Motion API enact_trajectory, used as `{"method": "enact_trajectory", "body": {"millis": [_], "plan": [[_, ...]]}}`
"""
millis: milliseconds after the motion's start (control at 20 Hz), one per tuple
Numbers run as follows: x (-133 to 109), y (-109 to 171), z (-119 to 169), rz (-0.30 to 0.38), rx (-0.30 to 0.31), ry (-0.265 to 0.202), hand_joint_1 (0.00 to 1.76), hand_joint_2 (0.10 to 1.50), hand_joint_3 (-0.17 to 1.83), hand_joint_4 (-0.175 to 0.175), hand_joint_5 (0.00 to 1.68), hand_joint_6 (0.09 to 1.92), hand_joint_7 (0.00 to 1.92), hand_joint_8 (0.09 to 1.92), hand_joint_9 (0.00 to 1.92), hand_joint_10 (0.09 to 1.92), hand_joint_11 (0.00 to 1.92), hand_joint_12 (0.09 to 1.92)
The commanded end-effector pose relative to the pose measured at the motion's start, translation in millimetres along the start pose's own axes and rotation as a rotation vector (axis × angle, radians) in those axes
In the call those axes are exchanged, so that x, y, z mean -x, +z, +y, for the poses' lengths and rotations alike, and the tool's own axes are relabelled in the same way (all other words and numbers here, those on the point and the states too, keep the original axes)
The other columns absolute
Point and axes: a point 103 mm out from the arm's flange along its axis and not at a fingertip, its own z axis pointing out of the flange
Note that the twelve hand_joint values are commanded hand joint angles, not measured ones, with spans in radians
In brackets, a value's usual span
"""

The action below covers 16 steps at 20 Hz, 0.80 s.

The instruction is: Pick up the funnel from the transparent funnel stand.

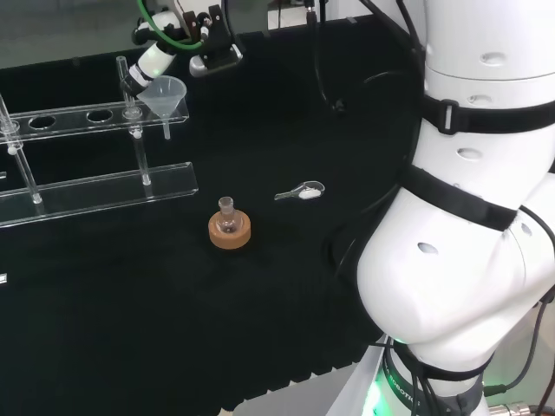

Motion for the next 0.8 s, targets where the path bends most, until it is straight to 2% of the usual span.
{"method": "enact_trajectory", "body": {"millis": [50, 250, 800], "plan": [[-1, 9, 2, -0.004, -0.025, 0.008, 0.41, 0.67, 0.02, 0.078, 0.00, 0.09, 0.00, 0.09, 0.01, 0.09, 0.00, 0.58], [2, 10, 5, -0.006, -0.036, 0.019, 0.41, 0.67, 0.02, 0.073, 0.00, 0.09, 0.04, 0.09, 0.01, 0.09, 0.00, 0.58], [3, 27, 10, 0.012, -0.124, 0.034, 0.41, 0.68, 0.02, 0.073, 0.00, 0.09, 0.06, 0.09, 0.03, 0.09, 0.00, 0.58]]}}
